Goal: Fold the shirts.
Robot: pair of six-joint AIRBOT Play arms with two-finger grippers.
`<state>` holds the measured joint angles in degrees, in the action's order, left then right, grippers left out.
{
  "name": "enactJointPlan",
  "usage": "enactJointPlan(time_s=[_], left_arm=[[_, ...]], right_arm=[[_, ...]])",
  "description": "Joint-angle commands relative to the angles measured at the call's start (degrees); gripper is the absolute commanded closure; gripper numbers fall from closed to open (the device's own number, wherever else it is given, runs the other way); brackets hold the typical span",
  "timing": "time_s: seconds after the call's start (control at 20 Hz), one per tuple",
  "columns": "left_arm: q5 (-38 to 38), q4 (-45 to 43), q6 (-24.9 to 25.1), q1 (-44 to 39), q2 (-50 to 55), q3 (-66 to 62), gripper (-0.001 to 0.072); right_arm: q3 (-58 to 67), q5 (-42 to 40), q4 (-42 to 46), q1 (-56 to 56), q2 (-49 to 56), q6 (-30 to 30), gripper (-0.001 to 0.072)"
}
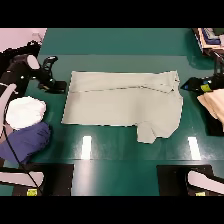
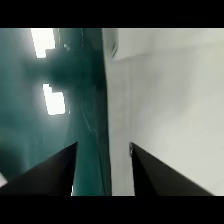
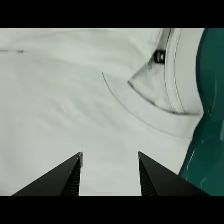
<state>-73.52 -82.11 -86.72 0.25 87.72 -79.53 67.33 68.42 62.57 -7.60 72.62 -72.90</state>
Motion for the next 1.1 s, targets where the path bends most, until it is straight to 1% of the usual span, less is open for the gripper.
enactJointPlan(time_s=[0.0,0.1,0.15,0.25,0.35,0.45,0.6,0.7,0.95,1.0,1.05], left_arm=[[-8.52,3.13,0.13,4.46,-2.71,3.13,0.0298],[-7.3,7.37,0.15,6.29,-4.55,8.55,0.0298],[-6.1,7.69,0.11,6.45,-5.64,11.96,0.0298],[-3.04,8.04,0.09,6.45,-8.31,18.34,0.0298],[1.22,10.25,0.09,6.45,-11.08,23.69,0.0297],[3.06,12.15,0.11,6.45,-12.76,27.19,0.0298],[4.74,13.77,0.13,6.43,-13.03,30.77,0.0299],[8.0,15.34,0.13,6.16,-13.03,32.72,0.0298],[12.2,17.75,0.11,5.03,-13.03,32.98,0.0303],[12.24,17.81,0.11,5.03,-13.03,32.98,0.0475],[12.37,17.84,0.13,5.03,-13.05,32.98,0.062]], right_arm=[[-7.5,4.22,-1.79,-3.21,-8.31,1.38,0.0301],[-11.89,4.04,-5.77,-4.46,-12.13,2.75,0.0301],[-13.55,4.15,-6.95,-4.9,-13.53,2.86,0.0301],[-15.72,4.2,-8.24,-5.11,-15.52,2.93,0.0301],[-16.74,4.17,-9.05,-5.11,-16.81,2.93,0.0301],[-16.65,4.26,-9.42,-5.07,-17.59,2.91,0.0301],[-16.65,4.42,-11.89,-5.07,-18.43,2.89,0.0301],[-16.65,5.33,-12.83,-5.07,-18.36,2.89,0.0301],[-16.68,7.98,-12.87,-5.14,-18.38,2.89,0.0301],[-16.68,8.66,-12.44,-5.14,-18.38,2.89,0.0301],[-16.68,9.44,-11.21,-5.14,-18.38,2.8,0.0301]])
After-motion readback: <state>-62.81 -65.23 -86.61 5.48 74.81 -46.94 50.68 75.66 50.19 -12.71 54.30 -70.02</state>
